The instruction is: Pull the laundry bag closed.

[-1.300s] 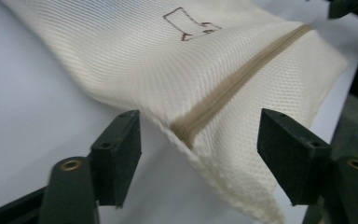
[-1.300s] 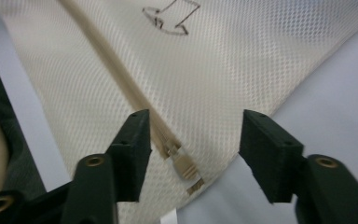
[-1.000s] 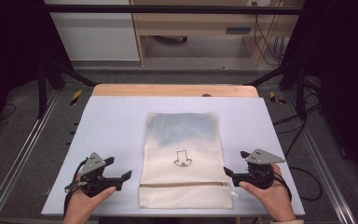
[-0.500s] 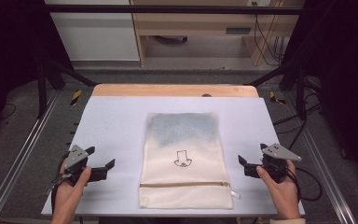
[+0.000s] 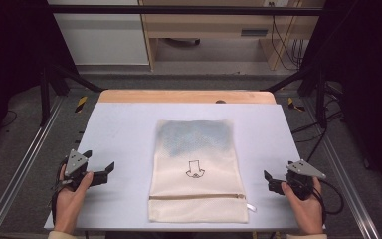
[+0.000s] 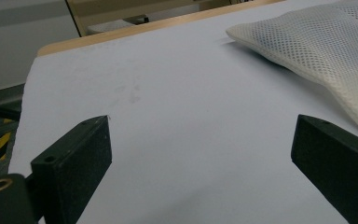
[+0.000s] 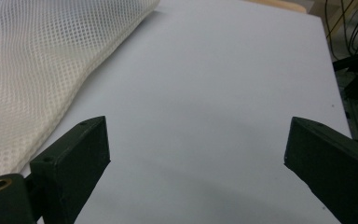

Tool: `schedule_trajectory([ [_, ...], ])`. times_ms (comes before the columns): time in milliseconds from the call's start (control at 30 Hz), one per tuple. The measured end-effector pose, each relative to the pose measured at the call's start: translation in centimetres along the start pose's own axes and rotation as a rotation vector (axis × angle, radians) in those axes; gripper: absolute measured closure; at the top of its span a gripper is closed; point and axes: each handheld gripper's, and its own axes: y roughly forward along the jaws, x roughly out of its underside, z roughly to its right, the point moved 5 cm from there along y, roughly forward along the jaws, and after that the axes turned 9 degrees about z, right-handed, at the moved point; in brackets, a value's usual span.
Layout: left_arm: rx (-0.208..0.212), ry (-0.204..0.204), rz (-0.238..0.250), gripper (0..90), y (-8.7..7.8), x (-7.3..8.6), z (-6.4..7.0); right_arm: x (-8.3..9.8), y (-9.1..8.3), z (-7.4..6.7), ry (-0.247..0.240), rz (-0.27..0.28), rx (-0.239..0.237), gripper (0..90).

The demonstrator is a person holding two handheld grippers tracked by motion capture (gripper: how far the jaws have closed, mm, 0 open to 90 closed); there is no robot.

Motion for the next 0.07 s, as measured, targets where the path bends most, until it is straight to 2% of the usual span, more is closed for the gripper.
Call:
schedule_trajectory([
  [67,0.004,-0.019,0.004,4.8,0.23,0.03,-0.01,0.06,0.03,0.08,-0.016,0.005,0.010,7.4],
])
